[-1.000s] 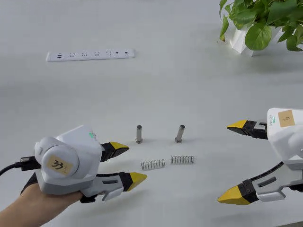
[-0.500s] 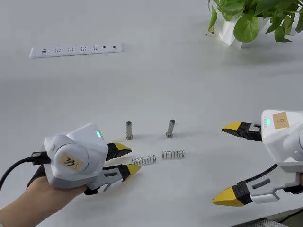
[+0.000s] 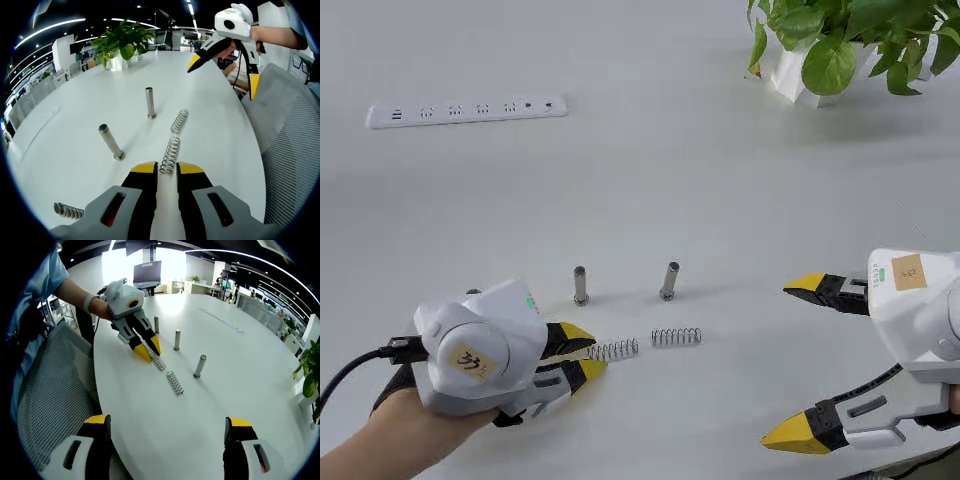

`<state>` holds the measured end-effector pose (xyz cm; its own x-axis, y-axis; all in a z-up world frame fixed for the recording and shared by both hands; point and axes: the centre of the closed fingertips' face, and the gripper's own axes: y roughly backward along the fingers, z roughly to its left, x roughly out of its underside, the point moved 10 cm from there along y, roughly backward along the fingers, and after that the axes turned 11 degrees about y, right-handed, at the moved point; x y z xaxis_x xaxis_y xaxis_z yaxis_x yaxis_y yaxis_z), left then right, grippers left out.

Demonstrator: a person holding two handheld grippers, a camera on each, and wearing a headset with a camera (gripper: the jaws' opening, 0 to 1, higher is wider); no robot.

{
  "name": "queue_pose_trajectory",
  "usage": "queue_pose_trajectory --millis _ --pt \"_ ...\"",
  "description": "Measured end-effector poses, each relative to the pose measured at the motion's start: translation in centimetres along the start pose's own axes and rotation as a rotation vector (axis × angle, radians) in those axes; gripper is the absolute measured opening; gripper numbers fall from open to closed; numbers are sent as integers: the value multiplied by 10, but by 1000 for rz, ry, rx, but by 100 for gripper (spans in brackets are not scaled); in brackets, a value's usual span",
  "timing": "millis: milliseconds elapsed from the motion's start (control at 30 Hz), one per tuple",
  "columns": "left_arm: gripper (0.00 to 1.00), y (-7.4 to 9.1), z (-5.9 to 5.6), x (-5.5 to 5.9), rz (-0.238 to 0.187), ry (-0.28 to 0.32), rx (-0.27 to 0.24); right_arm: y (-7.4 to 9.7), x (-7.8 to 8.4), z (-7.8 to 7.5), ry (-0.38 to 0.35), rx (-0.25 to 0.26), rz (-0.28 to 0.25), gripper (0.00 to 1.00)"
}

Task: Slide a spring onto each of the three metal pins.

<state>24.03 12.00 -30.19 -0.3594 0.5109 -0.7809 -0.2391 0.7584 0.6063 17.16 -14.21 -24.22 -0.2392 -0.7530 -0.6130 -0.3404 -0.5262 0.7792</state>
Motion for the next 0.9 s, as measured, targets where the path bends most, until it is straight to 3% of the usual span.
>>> queue_pose_trajectory --millis 500,900 --pt "7 -1 -1 1 11 -14 1 -5 -4 0 4 -9 -5 93" --pt "7 5 -3 -4 -24 43 -20 -13 -19 7 34 -36 -20 92"
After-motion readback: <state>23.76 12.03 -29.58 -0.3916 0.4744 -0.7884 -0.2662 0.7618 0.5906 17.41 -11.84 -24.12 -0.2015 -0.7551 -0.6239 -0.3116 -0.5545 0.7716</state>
